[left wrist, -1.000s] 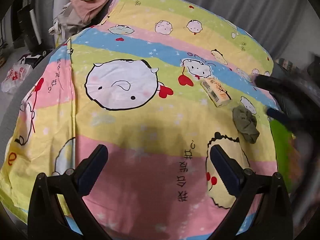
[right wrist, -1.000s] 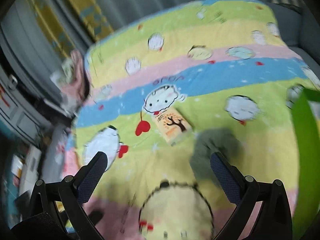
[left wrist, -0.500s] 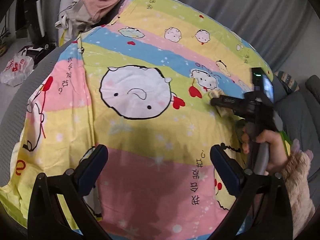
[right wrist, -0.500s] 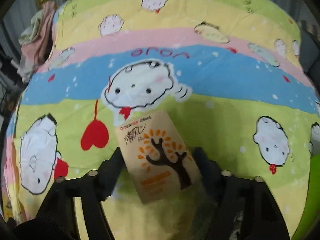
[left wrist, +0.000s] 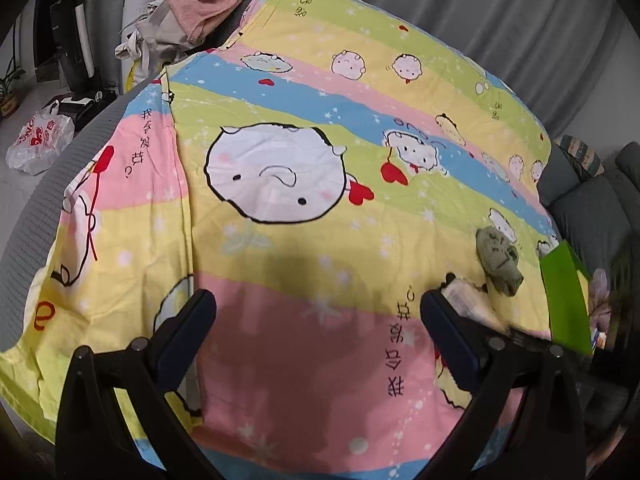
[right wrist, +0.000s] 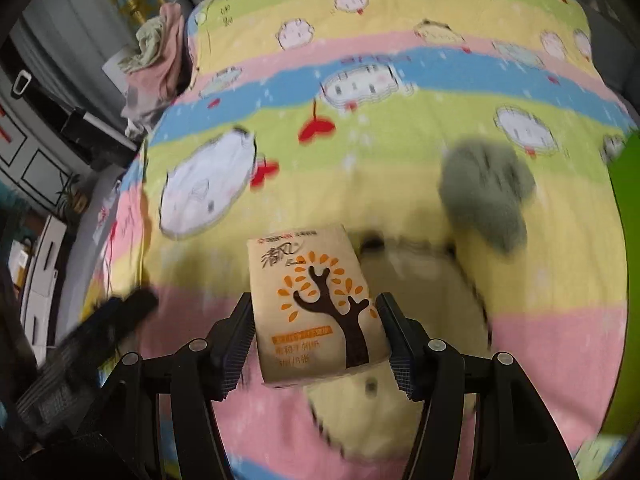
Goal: Organize soft objects
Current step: 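Carry the beige tissue pack into the box with the right gripper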
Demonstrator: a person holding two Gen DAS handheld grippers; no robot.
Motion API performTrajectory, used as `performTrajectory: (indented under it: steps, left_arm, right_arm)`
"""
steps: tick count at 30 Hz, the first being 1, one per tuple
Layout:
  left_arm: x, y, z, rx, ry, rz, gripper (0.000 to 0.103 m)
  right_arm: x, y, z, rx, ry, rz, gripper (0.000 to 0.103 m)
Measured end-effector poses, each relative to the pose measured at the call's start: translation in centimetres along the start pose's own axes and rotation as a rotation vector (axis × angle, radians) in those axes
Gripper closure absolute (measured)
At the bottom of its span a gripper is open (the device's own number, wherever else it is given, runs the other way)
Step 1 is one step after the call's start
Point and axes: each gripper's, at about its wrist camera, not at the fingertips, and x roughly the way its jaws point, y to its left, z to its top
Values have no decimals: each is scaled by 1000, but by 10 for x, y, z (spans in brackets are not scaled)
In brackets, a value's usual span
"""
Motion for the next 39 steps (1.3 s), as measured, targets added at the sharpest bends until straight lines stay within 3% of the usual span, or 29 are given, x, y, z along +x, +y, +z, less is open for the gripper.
performTrajectory:
  steps: [2,3,5,9,13,15,17,20,24,29,34,39]
  left_arm:
    - [-1,-3,-4,6,6,2,1]
    - [-2,-4,-6,6,9,-7,1]
    - [-4,-7,-11,5,17,-40,2]
    - [-5,-17,-22,7,42,-96,4]
    - [-1,-34,-32,21,83,-189,17]
    - [4,-44,-37,38,117,-236,26]
    - [13,-56,-43,57,159,-281,44]
    - [23,-69,-50,78,197,-295,65]
    - [36,-85,-55,119,216,-290,69]
    - [37,-98,-54,150,185,-302,74]
    - [18,-132,-45,243,91,-381,75]
    - [-5,-190,-38,345,8,-543,75]
  right_arm:
    - [-2,-9,-18,25,2,22,41]
    - [-2,-13,-23,36,10,33,30]
    - [-3,-25,-29,73,3,60,20]
    - [-20,-49,-31,163,-50,127,19]
    - [-30,-59,-29,184,-78,213,20]
    - [-31,-60,-27,177,-93,239,30]
    - [-25,-61,-23,173,-81,260,36]
    - [-6,-65,-20,204,-27,310,37]
    - [19,-64,-18,222,30,329,43]
    - [8,-74,-20,265,-5,336,45]
    - [-47,-95,-20,320,-163,294,45]
    - [-115,-127,-26,364,-340,187,45]
